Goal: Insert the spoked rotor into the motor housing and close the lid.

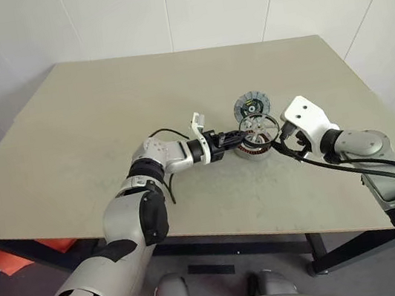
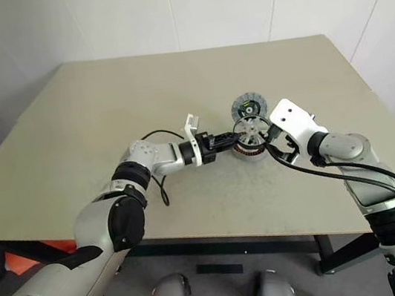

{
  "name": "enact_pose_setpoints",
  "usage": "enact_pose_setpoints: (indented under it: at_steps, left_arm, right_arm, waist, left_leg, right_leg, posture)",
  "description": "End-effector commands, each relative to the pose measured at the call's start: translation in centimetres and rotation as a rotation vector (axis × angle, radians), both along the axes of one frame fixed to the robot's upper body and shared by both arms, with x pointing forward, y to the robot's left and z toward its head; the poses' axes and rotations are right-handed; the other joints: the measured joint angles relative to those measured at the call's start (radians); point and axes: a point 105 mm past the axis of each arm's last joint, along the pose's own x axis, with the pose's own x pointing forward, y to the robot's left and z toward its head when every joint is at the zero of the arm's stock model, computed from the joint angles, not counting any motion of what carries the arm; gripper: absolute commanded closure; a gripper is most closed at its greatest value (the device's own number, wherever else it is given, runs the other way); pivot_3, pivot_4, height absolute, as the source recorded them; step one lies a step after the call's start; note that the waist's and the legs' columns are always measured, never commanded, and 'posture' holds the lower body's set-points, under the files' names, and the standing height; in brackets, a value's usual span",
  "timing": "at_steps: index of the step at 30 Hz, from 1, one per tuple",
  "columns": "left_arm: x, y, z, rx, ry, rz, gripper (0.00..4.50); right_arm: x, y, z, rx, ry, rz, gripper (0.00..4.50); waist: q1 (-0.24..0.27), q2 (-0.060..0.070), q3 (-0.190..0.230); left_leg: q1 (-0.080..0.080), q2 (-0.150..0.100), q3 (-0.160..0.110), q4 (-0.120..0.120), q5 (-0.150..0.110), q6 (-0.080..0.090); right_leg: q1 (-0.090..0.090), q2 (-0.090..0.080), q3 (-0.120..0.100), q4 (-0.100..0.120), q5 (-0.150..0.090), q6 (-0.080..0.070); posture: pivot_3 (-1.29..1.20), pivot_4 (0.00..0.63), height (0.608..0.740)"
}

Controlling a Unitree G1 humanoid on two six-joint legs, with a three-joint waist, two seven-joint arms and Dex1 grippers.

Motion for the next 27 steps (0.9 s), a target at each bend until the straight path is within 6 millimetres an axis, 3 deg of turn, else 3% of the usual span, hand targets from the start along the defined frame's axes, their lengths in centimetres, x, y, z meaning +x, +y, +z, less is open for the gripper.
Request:
enact_pose_setpoints:
  at_steps: [1,12,27]
  left_arm:
    - [0.8,-1.1,1.0,0.005,-0.031,0.038,4.1]
    - [0.9,-1.8,-0.6,0.076,-0.004,0.086,4.1]
    - [1.3,-0.8,-2.2,0.138,0.021,0.139,4.1]
  right_arm:
    - [-0.2,-1.1,1.7,-0.026,-0.057,-0.028,0.0]
    - [-2.1,-3.8,1.1,-0.113,0.039,-0.061,0.0]
    - [-1.4,-3.5,1.5,-0.109,0.004,-0.066,0.0]
  waist:
    - [0.001,0.0,0.0]
    - [-0.001,0.0,0.0]
    - [0.002,0.001,0.0]
  left_leg:
    - [0.0,0.0,0.0,0.0,0.0,0.0]
    - [0.0,-0.001,0.0,0.0,-0.002,0.003]
    - [0.0,-0.003,0.0,0.001,-0.003,0.004]
  right_leg:
    - [0.0,0.0,0.0,0.0,0.0,0.0]
    - [0.001,-0.001,0.0,-0.002,-0.003,0.005]
    - [0.003,-0.003,0.0,-0.002,-0.004,0.007]
  posture:
    - [0.0,0.0,0.74]
    - [0.0,0.0,0.74]
    - [0.0,0.0,0.74]
